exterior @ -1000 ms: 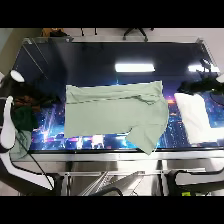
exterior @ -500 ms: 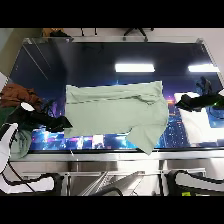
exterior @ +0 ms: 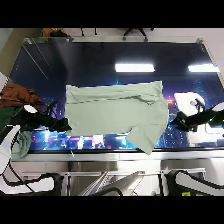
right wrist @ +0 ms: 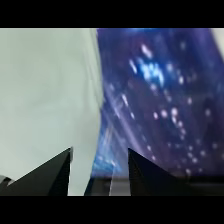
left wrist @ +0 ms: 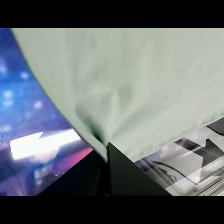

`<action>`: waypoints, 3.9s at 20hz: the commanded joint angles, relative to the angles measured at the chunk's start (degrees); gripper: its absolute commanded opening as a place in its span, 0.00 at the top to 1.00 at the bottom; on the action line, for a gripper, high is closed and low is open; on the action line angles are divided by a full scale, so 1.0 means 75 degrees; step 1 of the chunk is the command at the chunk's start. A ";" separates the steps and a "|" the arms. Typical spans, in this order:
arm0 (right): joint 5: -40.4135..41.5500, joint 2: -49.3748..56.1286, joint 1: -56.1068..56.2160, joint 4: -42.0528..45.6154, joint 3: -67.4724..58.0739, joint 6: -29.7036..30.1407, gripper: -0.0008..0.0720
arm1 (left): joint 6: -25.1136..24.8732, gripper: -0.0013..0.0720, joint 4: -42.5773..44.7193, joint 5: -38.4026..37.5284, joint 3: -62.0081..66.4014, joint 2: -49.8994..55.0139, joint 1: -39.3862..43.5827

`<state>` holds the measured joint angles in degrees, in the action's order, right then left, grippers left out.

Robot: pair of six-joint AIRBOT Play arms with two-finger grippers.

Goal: Fold the shirts.

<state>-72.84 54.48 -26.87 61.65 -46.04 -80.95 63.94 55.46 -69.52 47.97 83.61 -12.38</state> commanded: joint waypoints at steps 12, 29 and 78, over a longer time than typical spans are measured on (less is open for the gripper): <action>-0.0020 0.0291 0.0997 -0.3121 0.1894 0.3022 0.95 | 0.0052 0.97 0.0000 -0.0414 -0.0009 -0.0020 -0.0385; 0.1247 -0.2637 0.0804 -0.1874 0.1405 0.1877 0.96 | 0.2282 0.97 0.2165 -0.1189 0.0589 -0.2285 -0.0361; -0.0017 0.3200 0.1929 -0.3649 -0.3127 0.4124 0.96 | 0.2311 0.96 -0.0358 -0.1373 0.7804 0.3739 0.3762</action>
<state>-66.74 81.10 -12.56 37.06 -65.36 -48.56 81.56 54.39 -82.91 106.43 108.16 9.50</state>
